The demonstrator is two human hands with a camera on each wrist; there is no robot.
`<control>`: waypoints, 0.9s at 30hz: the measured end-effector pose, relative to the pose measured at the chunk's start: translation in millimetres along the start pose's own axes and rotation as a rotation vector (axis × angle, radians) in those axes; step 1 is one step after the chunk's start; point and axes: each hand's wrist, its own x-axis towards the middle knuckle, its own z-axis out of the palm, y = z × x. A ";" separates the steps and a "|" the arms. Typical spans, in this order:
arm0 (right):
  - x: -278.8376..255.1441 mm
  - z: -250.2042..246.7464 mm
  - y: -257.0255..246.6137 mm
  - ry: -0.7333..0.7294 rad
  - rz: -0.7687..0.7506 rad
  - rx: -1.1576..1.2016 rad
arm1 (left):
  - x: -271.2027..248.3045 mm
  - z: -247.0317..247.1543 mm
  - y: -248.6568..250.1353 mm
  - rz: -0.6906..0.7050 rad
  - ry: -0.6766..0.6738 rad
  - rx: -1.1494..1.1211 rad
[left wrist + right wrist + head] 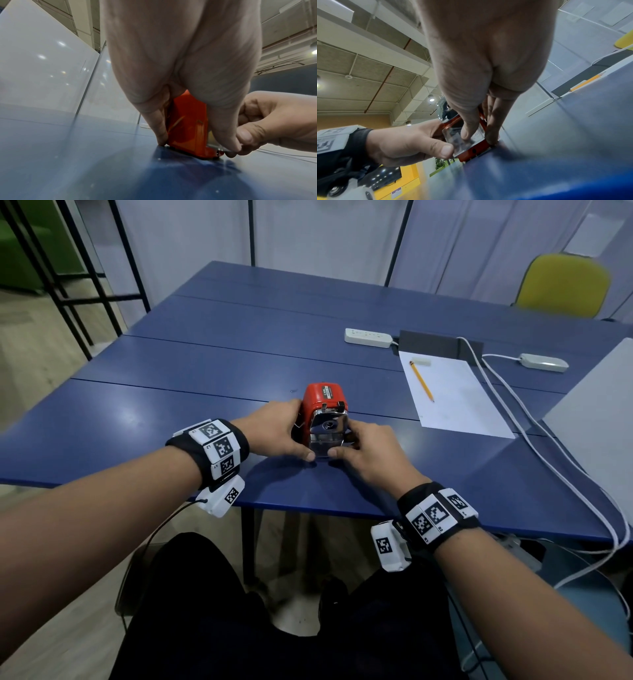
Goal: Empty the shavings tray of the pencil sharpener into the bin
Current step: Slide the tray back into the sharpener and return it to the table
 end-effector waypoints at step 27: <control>-12.7 24.9 -16.6 0.120 0.138 0.281 | -6.4 -28.4 12.4 -0.010 -0.090 -0.516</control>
